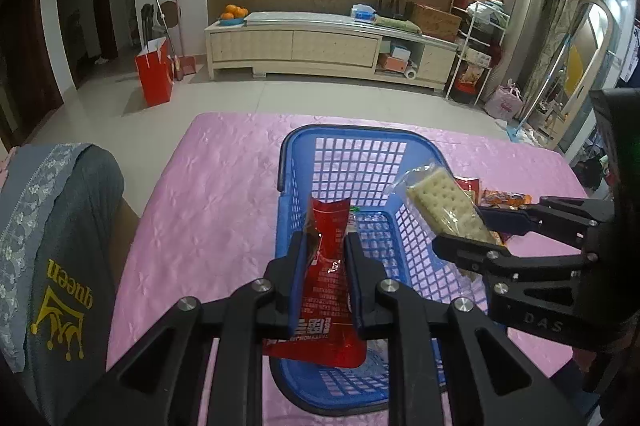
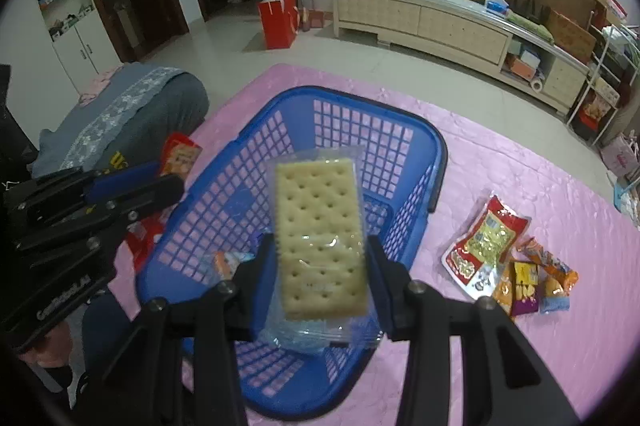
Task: Organize snacks
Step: 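Carry both packs over the blue basket and open both tools, then withdraw both tools from the basket toward the remaining snacks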
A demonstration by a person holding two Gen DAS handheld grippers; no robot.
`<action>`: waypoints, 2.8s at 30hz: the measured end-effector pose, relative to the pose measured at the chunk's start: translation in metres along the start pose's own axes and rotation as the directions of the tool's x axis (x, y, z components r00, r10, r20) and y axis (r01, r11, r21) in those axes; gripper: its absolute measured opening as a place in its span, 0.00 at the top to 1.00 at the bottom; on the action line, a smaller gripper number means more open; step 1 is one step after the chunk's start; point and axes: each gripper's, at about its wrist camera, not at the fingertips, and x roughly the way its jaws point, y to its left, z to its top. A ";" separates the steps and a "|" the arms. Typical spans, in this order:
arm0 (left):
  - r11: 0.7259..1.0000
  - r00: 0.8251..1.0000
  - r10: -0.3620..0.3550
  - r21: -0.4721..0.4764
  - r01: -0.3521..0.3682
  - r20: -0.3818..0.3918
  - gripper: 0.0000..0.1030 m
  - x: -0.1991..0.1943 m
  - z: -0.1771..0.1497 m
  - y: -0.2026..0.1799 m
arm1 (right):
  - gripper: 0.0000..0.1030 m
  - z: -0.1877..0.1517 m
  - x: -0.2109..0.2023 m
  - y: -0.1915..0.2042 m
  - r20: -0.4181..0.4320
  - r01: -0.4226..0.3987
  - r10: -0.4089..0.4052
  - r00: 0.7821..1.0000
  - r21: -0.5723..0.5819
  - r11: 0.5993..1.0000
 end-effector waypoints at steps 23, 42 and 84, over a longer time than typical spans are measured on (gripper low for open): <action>0.999 0.999 -0.017 0.041 0.019 -0.032 0.83 0.011 0.001 -0.028 | 0.16 -0.004 -0.007 -0.032 0.026 0.111 -0.113 0.993 0.058 0.992; 0.990 0.992 -0.078 0.109 0.089 -0.102 0.82 0.051 0.005 -0.073 | 0.16 -0.029 -0.016 -0.078 0.016 0.123 -0.127 0.992 0.159 0.980; 0.977 0.992 -0.126 0.172 0.127 -0.017 0.25 -0.028 -0.016 -0.123 | 0.16 -0.076 -0.109 -0.083 0.123 0.165 -0.192 0.974 0.199 0.966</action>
